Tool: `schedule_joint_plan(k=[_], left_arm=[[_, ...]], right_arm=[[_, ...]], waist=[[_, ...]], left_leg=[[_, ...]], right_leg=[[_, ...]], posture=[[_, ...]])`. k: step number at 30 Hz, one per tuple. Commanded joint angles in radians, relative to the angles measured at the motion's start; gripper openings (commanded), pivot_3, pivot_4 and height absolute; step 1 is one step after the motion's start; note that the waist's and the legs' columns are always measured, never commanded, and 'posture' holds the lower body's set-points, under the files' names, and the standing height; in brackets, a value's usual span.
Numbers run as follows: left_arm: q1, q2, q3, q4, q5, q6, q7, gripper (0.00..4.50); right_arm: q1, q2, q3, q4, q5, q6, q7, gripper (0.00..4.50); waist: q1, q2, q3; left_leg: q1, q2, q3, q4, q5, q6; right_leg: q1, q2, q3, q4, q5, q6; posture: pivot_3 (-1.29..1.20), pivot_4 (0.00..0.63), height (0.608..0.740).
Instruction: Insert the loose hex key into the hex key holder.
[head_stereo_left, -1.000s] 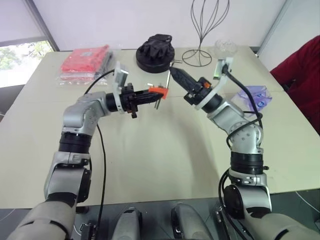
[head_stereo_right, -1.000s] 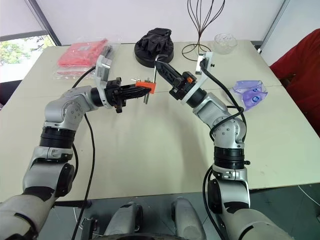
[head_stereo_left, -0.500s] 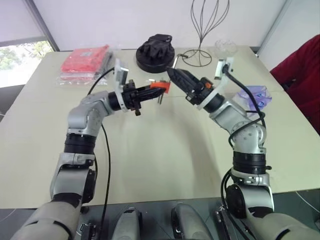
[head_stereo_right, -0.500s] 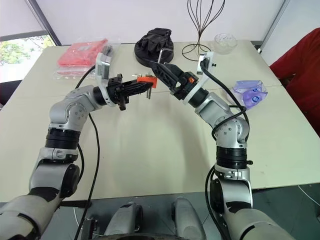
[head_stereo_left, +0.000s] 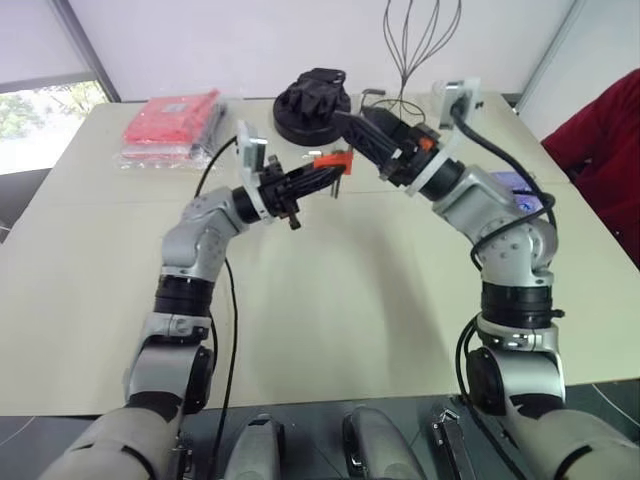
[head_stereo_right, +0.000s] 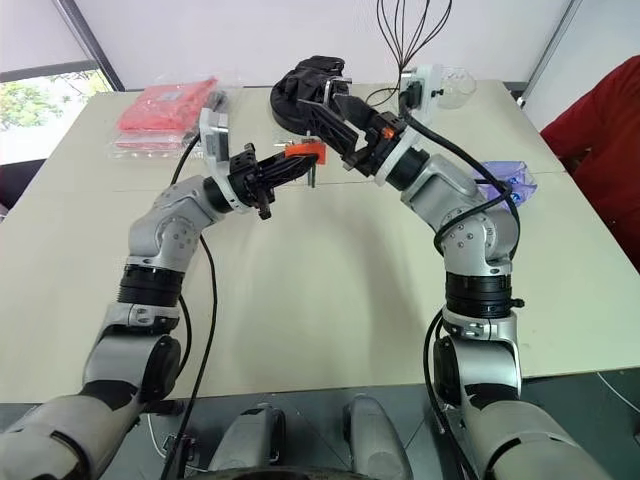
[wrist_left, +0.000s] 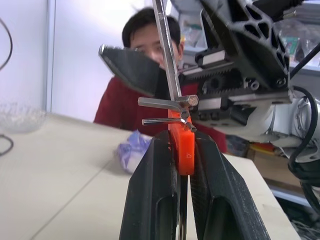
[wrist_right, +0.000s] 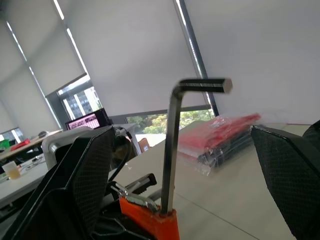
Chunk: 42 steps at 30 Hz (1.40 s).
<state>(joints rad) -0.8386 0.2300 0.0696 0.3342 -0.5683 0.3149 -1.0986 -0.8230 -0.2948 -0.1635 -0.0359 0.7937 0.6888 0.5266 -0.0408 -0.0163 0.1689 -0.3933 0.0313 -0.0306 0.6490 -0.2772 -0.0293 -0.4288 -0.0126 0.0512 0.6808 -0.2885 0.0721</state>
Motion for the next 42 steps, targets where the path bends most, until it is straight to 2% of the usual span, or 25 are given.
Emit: schedule_joint_plan(k=[1, 14, 15, 16, 22, 23, 38, 39, 40, 42], left_arm=[[-0.013, -0.016, 0.013, -0.021, 0.003, -0.051, 0.015, 0.0], [-0.025, -0.018, 0.02, 0.061, 0.019, -0.094, 0.028, 0.0], [-0.026, -0.015, 0.018, 0.061, 0.019, -0.091, 0.025, 0.0], [-0.025, -0.013, 0.016, 0.06, 0.018, -0.089, 0.022, 0.0], [-0.02, -0.007, 0.009, 0.051, 0.018, -0.084, 0.015, 0.0], [-0.018, -0.007, 0.007, 0.048, 0.02, -0.084, 0.013, 0.0], [-0.052, 0.003, 0.004, 0.052, 0.029, -0.094, -0.005, 0.0], [-0.058, 0.002, 0.006, 0.053, 0.026, -0.092, -0.005, 0.0], [-0.061, 0.002, 0.007, 0.053, 0.025, -0.091, -0.005, 0.0], [-0.062, 0.001, 0.008, 0.055, 0.025, -0.092, -0.007, 0.0]], right_arm=[[-0.041, -0.021, -0.001, -0.018, -0.007, -0.011, 0.026, 4.45], [-0.043, -0.015, -0.005, -0.024, -0.033, -0.035, 0.033, 4.45], [-0.043, -0.015, -0.006, -0.023, -0.033, -0.036, 0.032, 3.9], [-0.042, -0.014, -0.006, -0.023, -0.034, -0.038, 0.03, 3.58], [-0.032, -0.006, 0.0, -0.029, -0.035, -0.037, 0.025, 0.35], [-0.031, -0.006, 0.001, -0.032, -0.035, -0.035, 0.026, 0.07], [-0.029, -0.02, 0.022, -0.04, -0.041, -0.009, 0.041, 0.07], [-0.029, -0.02, 0.021, -0.039, -0.042, -0.009, 0.037, 0.67], [-0.028, -0.019, 0.02, -0.039, -0.041, -0.008, 0.036, 1.03], [-0.028, -0.019, 0.018, -0.038, -0.042, -0.007, 0.032, 2.07]], waist=[[0.0, 0.0, 0.0], [-0.001, 0.0, 0.0], [-0.001, 0.0, 0.0], [-0.001, 0.0, 0.0], [-0.001, 0.0, 0.0], [-0.001, 0.0, 0.0], [-0.001, 0.0, 0.0], [-0.001, 0.0, 0.0], [-0.001, 0.0, 0.0], [0.0, 0.0, 0.0]], left_leg=[[0.0, 0.0, 0.0, 0.0, 0.0, 0.0], [0.0, 0.0, 0.0, 0.0, 0.0, 0.0], [0.0, 0.0, 0.0, 0.0, 0.0, 0.0], [0.0, 0.0, 0.0, 0.0, 0.0, 0.0], [0.0, 0.0, 0.0, 0.0, 0.0, 0.0], [0.0, 0.0, 0.0, 0.0, 0.0, 0.0], [0.0, 0.0, 0.0, 0.0, 0.0, 0.0], [0.0, 0.0, 0.0, 0.0, 0.0, 0.0], [0.0, 0.0, 0.0, 0.0, 0.0, 0.0], [0.0, 0.0, 0.0, 0.0, 0.0, 0.0]], right_leg=[[0.0, 0.0, 0.0, 0.0, 0.0, 0.0], [0.0, 0.0, 0.0, 0.0, 0.0, 0.0], [0.0, 0.0, 0.0, 0.0, 0.0, 0.0], [0.0, 0.0, 0.0, 0.0, 0.0, 0.0], [0.0, 0.0, 0.0, 0.0, 0.0, 0.0], [0.0, 0.0, 0.0, 0.0, 0.0, 0.0], [0.0, 0.0, 0.0, 0.0, 0.0, 0.0], [0.0, 0.0, 0.0, 0.0, 0.0, 0.0], [0.0, 0.0, 0.0, 0.0, 0.0, 0.0], [0.0, 0.0, 0.0, 0.0, 0.0, 0.0]], posture=[[0.0, 0.15, 0.74], [0.0, 0.15, 0.74], [0.0, 0.15, 0.74], [0.0, 0.15, 0.74], [0.0, 0.15, 0.74], [0.0, 0.15, 0.74], [0.0, 0.15, 0.74], [0.0, 0.15, 0.74], [0.0, 0.15, 0.74], [0.0, 0.15, 0.74]])
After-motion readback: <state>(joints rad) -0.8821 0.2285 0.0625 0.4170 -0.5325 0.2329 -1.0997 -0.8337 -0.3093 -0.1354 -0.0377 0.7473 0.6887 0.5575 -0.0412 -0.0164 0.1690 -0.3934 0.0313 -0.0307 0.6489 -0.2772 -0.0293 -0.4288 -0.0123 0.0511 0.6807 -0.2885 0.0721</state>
